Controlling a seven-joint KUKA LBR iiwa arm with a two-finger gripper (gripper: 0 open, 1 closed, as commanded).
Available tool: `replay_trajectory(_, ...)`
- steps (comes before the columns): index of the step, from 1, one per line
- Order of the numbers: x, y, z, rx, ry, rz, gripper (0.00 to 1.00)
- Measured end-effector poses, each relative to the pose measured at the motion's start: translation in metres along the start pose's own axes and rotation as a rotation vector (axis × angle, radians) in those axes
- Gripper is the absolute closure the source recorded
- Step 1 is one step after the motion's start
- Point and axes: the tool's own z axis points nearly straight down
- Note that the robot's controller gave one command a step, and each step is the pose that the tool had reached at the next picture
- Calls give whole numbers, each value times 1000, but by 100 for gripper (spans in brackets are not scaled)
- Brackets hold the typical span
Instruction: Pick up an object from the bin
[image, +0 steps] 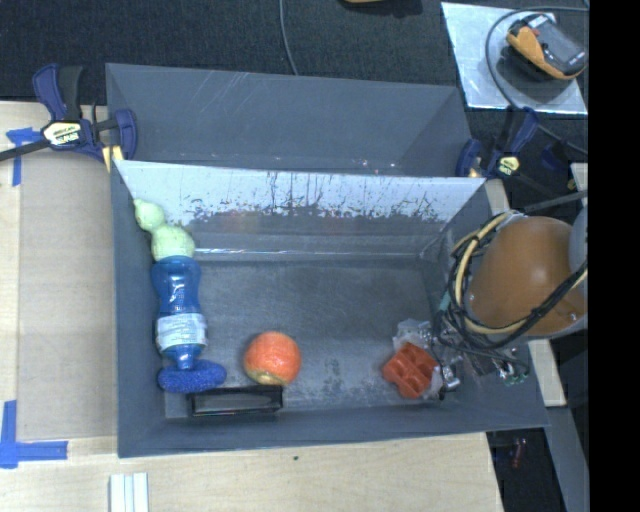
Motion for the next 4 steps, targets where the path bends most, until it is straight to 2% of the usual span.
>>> replay_trajectory(4,0,0,0,1,-1,-2,100)
